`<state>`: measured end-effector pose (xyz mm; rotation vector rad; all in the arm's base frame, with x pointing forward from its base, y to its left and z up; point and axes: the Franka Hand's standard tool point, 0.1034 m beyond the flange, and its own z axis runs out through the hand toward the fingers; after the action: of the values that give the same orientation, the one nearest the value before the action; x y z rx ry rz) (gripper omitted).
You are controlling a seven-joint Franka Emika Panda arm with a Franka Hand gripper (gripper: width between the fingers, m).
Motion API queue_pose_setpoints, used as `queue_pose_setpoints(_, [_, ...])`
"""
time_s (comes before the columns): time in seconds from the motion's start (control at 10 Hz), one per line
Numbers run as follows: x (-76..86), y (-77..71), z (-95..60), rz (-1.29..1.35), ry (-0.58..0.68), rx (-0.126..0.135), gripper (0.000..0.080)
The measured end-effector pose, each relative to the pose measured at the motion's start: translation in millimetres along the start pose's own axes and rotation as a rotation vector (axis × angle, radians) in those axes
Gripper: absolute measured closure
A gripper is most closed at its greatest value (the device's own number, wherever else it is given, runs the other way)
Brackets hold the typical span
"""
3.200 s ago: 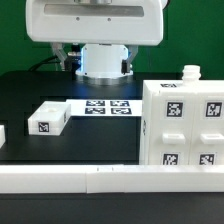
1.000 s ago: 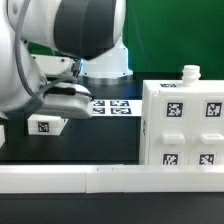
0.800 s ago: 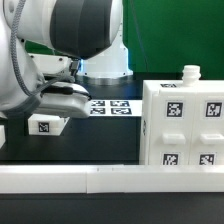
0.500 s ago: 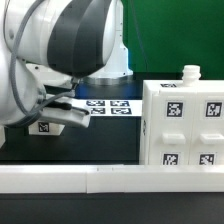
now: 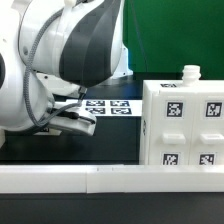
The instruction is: Assemble cabinet
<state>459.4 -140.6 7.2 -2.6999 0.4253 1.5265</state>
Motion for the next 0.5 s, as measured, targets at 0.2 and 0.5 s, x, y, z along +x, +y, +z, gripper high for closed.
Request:
queue_pose_setpoints(0.2, [-0.4,0.6,0.3,0.001,-0.002,0.001,0.0183])
queue_pose_setpoints(0.5, [-1.0,1.0,0.4,0.001,-0.005,0.002,0.0229])
